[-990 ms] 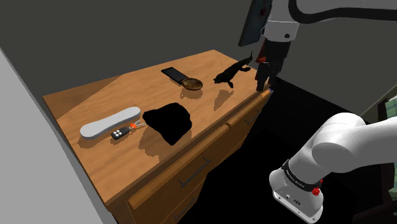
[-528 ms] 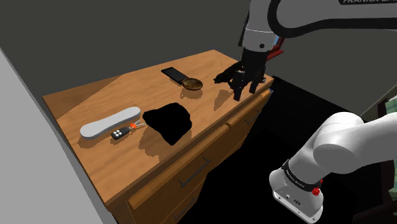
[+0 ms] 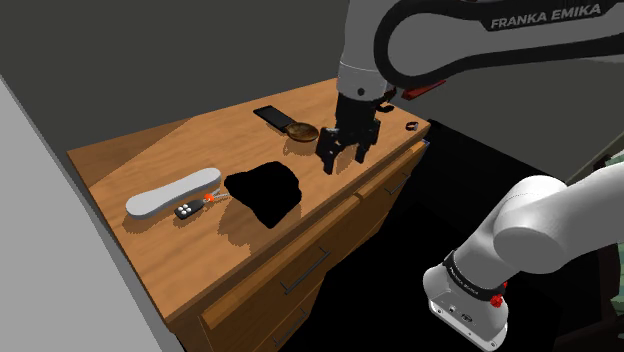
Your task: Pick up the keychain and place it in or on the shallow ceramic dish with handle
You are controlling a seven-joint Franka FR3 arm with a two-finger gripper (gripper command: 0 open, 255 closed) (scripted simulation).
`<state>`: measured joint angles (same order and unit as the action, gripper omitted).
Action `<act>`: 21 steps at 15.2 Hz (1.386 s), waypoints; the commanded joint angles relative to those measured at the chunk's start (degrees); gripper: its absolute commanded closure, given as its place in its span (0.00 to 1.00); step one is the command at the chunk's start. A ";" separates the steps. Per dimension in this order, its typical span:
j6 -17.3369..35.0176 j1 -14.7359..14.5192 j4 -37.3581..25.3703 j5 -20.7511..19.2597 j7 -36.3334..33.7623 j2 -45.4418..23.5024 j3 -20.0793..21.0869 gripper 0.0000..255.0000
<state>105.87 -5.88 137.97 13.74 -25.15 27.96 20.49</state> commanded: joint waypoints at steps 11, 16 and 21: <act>13.51 0.62 -14.75 -8.17 -25.03 -23.85 13.64 0.00; 15.37 -1.89 -24.60 -17.99 -37.18 -36.36 15.45 0.00; 14.13 -7.83 -37.06 -27.17 -47.15 -48.72 13.57 0.00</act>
<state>120.29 -12.40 103.45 -11.65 -70.30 -18.37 34.55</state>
